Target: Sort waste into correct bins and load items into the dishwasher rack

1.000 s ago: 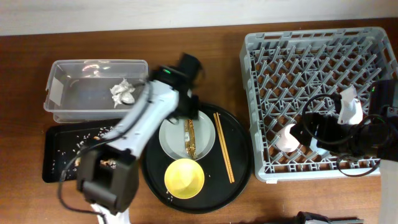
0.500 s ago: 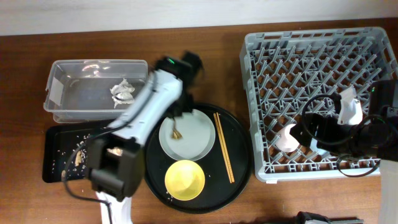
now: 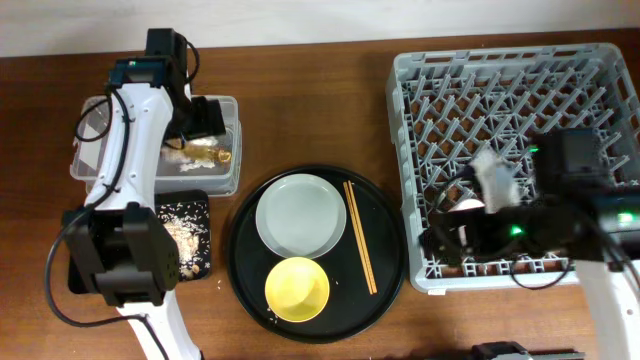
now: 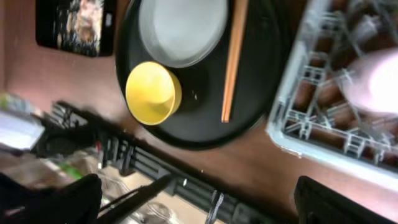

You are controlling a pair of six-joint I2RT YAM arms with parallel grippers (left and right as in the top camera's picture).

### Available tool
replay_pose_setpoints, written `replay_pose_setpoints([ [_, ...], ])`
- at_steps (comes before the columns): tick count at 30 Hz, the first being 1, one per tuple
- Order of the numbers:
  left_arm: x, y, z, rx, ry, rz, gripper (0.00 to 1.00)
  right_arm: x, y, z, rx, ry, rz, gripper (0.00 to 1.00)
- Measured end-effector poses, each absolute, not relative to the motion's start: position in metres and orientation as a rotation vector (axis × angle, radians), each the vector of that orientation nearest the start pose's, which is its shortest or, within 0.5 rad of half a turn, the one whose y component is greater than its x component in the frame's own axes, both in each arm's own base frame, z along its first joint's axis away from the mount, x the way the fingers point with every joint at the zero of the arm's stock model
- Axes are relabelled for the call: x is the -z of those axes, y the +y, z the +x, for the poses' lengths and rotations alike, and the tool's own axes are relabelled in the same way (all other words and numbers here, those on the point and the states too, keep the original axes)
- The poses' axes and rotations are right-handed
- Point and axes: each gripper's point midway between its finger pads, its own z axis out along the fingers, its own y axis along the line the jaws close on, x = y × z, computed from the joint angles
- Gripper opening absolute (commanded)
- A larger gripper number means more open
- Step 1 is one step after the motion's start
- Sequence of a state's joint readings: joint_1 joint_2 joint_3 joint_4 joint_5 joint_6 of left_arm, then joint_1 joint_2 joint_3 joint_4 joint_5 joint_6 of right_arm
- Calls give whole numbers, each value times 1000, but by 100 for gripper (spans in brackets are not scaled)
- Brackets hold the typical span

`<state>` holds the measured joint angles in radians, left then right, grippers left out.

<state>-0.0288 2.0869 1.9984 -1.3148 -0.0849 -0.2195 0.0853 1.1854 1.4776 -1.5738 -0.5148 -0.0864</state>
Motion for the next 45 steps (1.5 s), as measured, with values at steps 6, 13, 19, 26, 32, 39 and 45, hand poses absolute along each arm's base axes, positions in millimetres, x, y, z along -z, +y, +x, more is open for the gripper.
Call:
replay_pose_setpoints([
  [6,-222,-7,378,-77,2933,-236,95,-269,107,212,-573,2740,-256,98],
  [13,-368,-36,262,102,2559,-96,99,-271,101,228,-517,2704,-135,99],
  [19,-401,-38,219,177,2416,-70,99,-271,100,229,-509,2705,-126,98],
  [26,-427,-26,164,198,2262,-70,99,-271,99,229,-506,2705,-124,98],
  [32,-441,-30,197,182,1965,8,99,-271,99,229,-506,2706,-124,99],
  [39,-302,-63,243,268,1814,187,99,-271,100,228,-507,2706,-124,98],
  [45,-202,-71,232,309,1722,236,99,-270,100,228,-507,2710,-124,98],
])
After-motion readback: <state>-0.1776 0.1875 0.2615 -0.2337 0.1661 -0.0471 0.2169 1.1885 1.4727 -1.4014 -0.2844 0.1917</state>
